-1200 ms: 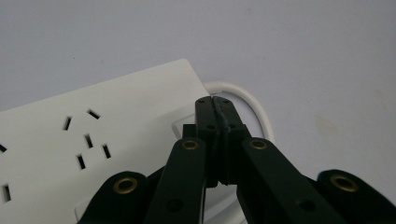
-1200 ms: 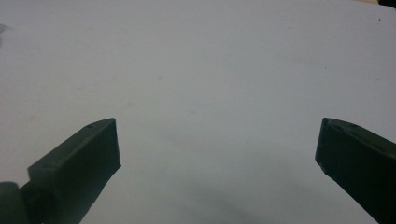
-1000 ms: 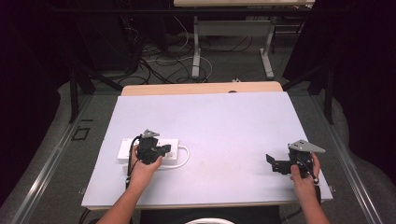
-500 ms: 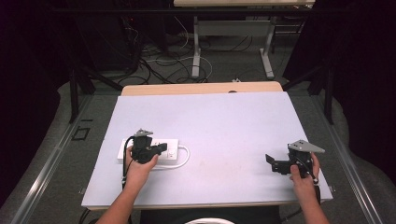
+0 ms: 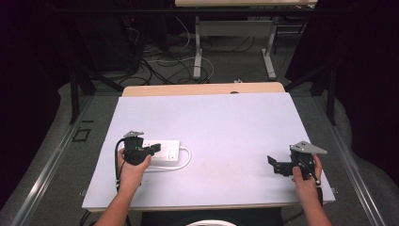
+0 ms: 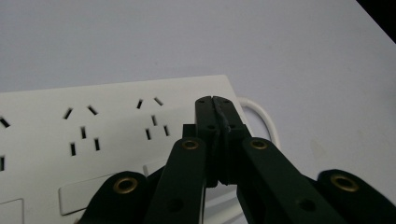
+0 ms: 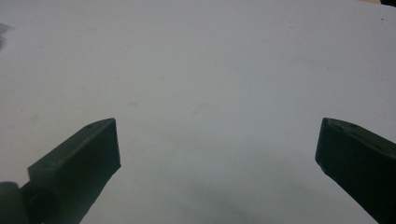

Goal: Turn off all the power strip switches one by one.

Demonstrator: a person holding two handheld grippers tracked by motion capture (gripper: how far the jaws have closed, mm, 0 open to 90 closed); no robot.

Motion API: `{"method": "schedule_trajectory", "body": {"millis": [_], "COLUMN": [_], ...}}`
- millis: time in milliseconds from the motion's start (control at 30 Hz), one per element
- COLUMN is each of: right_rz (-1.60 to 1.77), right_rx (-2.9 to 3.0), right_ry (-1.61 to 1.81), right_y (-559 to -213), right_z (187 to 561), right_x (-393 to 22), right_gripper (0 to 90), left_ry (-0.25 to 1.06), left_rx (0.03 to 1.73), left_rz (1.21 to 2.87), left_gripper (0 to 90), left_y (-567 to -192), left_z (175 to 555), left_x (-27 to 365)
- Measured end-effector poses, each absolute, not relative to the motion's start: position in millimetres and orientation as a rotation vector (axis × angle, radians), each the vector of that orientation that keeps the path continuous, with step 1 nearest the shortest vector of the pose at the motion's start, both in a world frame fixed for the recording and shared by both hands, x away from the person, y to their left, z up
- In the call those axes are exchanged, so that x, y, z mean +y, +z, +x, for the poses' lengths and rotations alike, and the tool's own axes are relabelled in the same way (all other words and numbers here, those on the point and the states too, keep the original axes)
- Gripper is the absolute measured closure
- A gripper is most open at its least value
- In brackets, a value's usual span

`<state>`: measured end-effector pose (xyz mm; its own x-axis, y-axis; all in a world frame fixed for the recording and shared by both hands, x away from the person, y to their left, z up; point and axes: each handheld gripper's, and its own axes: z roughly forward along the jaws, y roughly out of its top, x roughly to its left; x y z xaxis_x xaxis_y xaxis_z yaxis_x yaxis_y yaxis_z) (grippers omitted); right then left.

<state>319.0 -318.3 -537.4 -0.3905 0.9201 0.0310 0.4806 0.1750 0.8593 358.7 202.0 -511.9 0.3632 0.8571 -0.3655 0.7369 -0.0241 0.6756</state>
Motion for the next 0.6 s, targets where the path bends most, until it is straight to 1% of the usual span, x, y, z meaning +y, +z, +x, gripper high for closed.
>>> {"method": "schedule_trajectory", "body": {"millis": [333,600], "right_rz": [1.318,1.314], "right_rx": [1.955,1.953], "right_ry": [1.135,1.143], "right_y": [-537,-537], "right_z": [319,319], "right_x": [-319,-319], "right_gripper": [0.0,0.0], "left_ry": [0.147,0.092], "left_rx": [1.467,1.522], "left_rz": [1.763,1.725], "left_gripper": [90.0,90.0], "left_y": [-516,-524], "left_z": [355,357], "left_x": [215,223]}}
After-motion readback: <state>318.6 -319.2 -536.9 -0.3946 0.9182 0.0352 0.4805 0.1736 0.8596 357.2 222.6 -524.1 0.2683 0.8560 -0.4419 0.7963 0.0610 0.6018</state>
